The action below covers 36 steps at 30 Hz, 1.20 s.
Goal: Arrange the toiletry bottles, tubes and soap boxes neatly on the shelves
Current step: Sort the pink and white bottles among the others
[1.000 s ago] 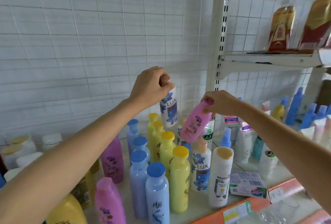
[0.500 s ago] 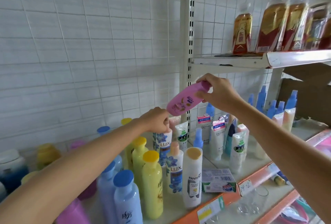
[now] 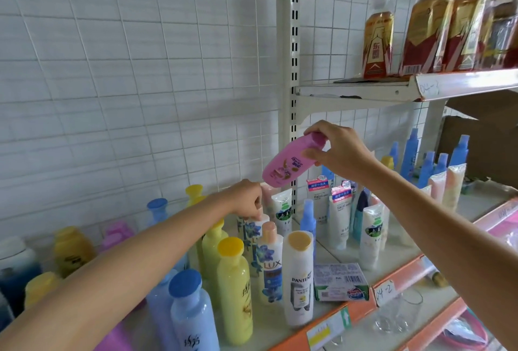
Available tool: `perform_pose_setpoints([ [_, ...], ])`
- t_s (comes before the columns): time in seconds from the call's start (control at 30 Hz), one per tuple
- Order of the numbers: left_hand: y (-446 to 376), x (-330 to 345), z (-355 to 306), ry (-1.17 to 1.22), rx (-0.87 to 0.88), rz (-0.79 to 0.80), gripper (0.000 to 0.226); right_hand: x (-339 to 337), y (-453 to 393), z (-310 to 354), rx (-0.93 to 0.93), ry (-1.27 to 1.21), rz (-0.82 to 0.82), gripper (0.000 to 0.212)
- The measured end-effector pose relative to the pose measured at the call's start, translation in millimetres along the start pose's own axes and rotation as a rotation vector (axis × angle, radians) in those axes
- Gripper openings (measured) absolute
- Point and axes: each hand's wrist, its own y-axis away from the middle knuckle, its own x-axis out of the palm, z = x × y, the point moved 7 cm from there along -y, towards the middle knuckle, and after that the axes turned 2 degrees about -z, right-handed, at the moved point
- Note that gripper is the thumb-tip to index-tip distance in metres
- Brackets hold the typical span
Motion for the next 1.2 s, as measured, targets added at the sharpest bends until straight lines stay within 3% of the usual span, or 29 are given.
perform_pose_setpoints([
  [0.3,79.8,-88.9,34.4,-0.087,-0.083,-0.225,0.016,16.5,-8.0,58.0,-0.104,-0.179,-0.007,0.033],
  [0.67,242.3,-103.0,131.9,0.033,-0.39,-0.347,0.01,101.2,-10.5,186.3,-0.413,-0.433,0.27,0.03],
  [0.8,276.7,-83.5,152.1,0.06,-0.466,-0.313,0.007,145.4,-4.3,224.4,-0.537,-0.334,0.439,0.032],
  [0.97,296.3,-56.3,161.9,0.091,-0.502,-0.265,0.009,219.6,28.2,251.4,-0.687,-0.003,0.736,0.035],
  [1.2,301.3,-40.1,162.9,0.125,-0.471,-0.226,0.023,262.5,53.0,252.6,-0.722,0.178,0.854,0.037],
])
